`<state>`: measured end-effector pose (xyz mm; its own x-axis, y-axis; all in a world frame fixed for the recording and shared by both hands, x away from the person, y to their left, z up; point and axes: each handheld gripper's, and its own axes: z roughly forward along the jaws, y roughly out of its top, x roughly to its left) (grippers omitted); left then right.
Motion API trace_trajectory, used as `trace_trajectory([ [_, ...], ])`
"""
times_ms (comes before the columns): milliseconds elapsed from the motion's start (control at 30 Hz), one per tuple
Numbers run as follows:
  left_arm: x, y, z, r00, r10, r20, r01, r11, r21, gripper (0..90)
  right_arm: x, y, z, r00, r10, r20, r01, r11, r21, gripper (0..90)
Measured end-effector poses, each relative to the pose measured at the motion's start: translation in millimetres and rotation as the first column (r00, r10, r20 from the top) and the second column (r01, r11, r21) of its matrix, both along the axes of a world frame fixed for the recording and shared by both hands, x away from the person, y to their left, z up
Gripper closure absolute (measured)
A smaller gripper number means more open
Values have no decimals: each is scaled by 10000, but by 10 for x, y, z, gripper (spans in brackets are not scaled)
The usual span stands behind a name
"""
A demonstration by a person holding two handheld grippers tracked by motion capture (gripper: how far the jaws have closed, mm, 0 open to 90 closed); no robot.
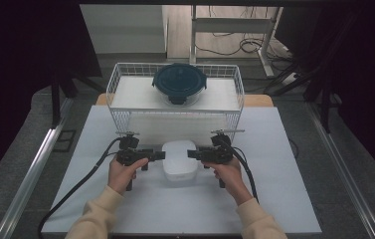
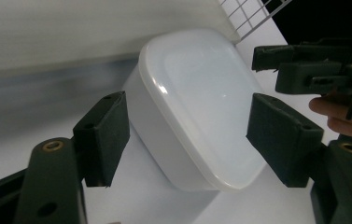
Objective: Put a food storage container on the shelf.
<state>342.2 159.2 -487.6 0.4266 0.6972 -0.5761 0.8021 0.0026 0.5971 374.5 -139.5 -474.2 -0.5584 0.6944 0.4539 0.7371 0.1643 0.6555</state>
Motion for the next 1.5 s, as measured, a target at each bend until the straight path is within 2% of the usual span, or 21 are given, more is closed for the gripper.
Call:
trace_trajectory([
  [133,39,-35,-87,9992,-148,-364,136,9994,-322,321,44,-18,-65,9994,-8,-355,11,10000,69,378],
  [267,59,-29,-159,9984,-118,-558,84,9982,-599,359,71,-25,-141,9982,24,-607,-19,10000,79,388],
  [367,69,-14,-194,9974,-218,-691,148,9948,-1003,390,78,-37,-160,9973,-13,-734,30,9997,227,397],
  [533,87,-9,-268,9929,-370,-1127,178,9858,-1671,455,88,-55,-178,9957,48,-925,-10,9992,412,434],
  [667,94,-20,-299,9897,-542,-1322,283,9812,-1907,510,94,-46,-205,9935,159,-1130,-101,9986,519,488],
  [733,93,-16,-299,9904,-444,-1309,203,9836,-1794,547,94,-48,-210,9927,145,-1201,-86,9987,498,530],
  [800,89,-8,-306,9898,-322,-1388,51,9815,-1916,599,92,-53,-206,9925,135,-1217,-80,9989,458,545],
  [833,83,4,-309,9881,-174,-1528,-138,9795,-2008,637,87,-76,-185,9913,107,-1314,-46,9989,468,595],
  [867,77,12,-315,9879,-128,-1545,-200,9777,-2092,652,82,-82,-175,9905,159,-1368,-101,9990,432,603],
  [1100,23,16,-259,9906,-118,-1366,-157,9799,-1986,703,46,-125,-132,9881,261,-1515,-176,9982,570,662],
  [1200,-19,40,-211,9936,-252,-1102,37,9815,-1914,729,23,-146,-103,9895,290,-1415,-200,9977,644,699],
  [1500,-95,54,-125,9979,-177,-616,61,9830,-1835,783,-38,-163,-37,9939,245,-1075,-175,9977,658,758],
])
